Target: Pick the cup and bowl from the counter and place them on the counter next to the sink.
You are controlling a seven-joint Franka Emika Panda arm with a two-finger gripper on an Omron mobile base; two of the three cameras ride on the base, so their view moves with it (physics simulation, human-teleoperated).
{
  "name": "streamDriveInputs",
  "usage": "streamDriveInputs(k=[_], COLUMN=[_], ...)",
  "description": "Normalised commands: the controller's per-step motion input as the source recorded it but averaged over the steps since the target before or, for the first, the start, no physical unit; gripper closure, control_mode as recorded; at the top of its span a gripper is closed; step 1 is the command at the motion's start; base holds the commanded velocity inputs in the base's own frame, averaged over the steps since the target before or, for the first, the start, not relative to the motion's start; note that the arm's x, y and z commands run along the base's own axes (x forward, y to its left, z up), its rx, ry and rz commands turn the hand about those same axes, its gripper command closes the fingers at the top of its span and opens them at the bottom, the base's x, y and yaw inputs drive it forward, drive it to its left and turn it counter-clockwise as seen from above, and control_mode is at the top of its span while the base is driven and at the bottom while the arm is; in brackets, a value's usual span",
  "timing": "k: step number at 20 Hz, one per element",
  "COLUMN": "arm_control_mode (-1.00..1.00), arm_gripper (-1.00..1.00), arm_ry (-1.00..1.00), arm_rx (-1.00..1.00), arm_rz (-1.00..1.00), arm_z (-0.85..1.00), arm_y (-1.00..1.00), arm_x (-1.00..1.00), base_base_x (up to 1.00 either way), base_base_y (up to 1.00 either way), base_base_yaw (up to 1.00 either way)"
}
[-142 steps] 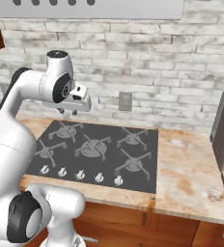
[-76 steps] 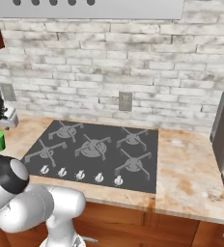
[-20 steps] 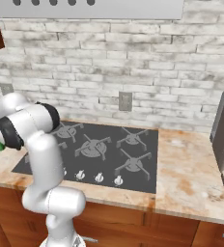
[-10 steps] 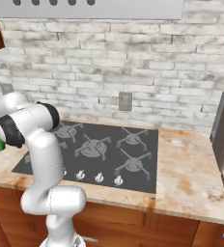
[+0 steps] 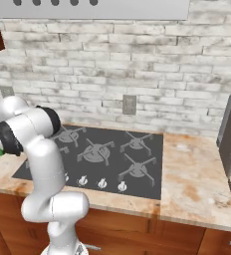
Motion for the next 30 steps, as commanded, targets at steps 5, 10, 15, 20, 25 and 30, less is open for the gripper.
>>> streamDriveInputs(k=[5, 10, 15, 20, 25, 30], arm_control_mode=[-1.00, -1.00, -1.00, -1.00, -1.00, -1.00], arm_gripper=[-1.00, -1.00, -1.00, -1.00, 1.00, 1.00], arm_ry=[0.03, 0.01, 0.03, 0.01, 0.00, 0.00], arm_rx=[0.06, 0.06, 0.01, 0.00, 0.00, 0.00], arm_rz=[0.00, 0.00, -0.01, 0.00, 0.00, 0.00], arm_z=[-0.32, -0.43, -0.34, -0.08, 0.00, 0.00], arm_y=[0.00, 0.01, 0.06, 0.02, 0.00, 0.00], arm_x=[0.00, 0.03, 0.10, 0.00, 0.00, 0.00], base_base_x=[0.00, 0.00, 0.00, 0.00, 0.00, 0.00], base_base_y=[0.00, 0.00, 0.00, 0.00, 0.00, 0.00], base_base_yaw=[0.00, 0.00, 0.00, 0.00, 0.00, 0.00])
